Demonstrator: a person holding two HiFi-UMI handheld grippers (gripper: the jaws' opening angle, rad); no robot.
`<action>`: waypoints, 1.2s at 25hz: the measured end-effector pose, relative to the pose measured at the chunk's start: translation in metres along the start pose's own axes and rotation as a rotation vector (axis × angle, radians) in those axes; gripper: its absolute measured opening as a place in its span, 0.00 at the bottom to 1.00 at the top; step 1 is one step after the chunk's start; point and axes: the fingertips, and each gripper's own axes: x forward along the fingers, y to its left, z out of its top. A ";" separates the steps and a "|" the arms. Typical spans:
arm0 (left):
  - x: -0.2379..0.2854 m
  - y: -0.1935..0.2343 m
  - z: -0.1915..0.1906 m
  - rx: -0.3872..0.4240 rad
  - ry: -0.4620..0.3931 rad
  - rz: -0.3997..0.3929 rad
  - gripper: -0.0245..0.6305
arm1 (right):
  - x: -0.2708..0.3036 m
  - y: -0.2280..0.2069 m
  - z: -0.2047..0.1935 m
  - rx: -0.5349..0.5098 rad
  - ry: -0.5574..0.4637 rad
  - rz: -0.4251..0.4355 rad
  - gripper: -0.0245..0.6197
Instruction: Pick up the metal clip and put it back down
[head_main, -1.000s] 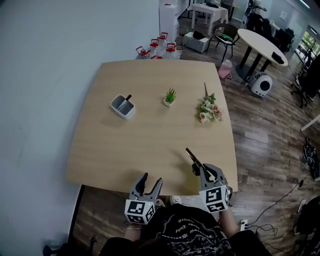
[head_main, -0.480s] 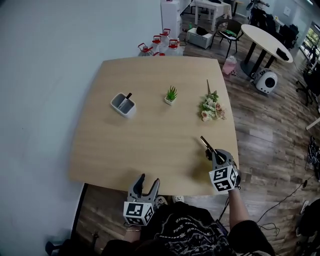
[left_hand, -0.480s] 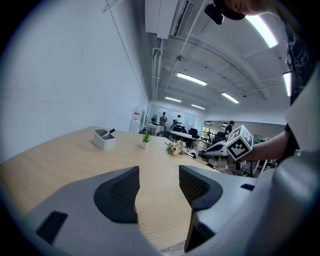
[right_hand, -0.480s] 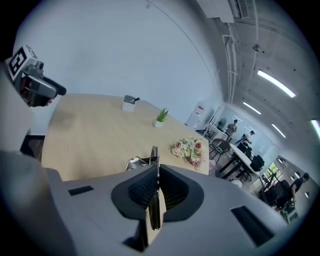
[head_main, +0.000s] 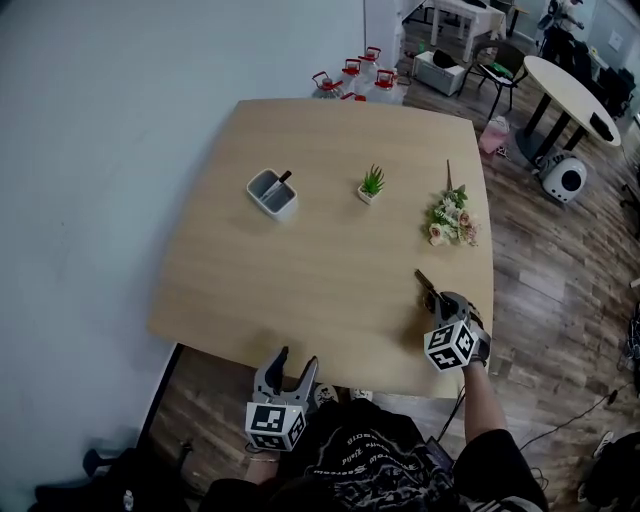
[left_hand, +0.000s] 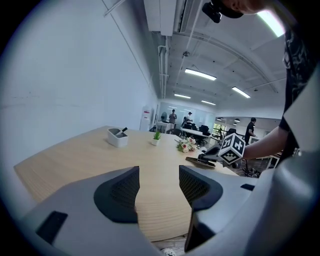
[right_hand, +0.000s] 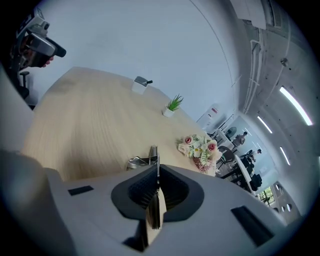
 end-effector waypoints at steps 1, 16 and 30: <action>-0.002 0.001 0.000 0.000 0.000 0.007 0.42 | 0.002 0.002 -0.001 -0.010 0.003 -0.004 0.07; -0.010 0.018 -0.002 0.001 0.004 0.056 0.42 | 0.010 0.030 -0.007 0.031 0.031 0.058 0.46; -0.010 -0.001 -0.003 0.007 -0.026 -0.042 0.42 | -0.060 0.073 0.023 0.317 -0.081 0.127 0.54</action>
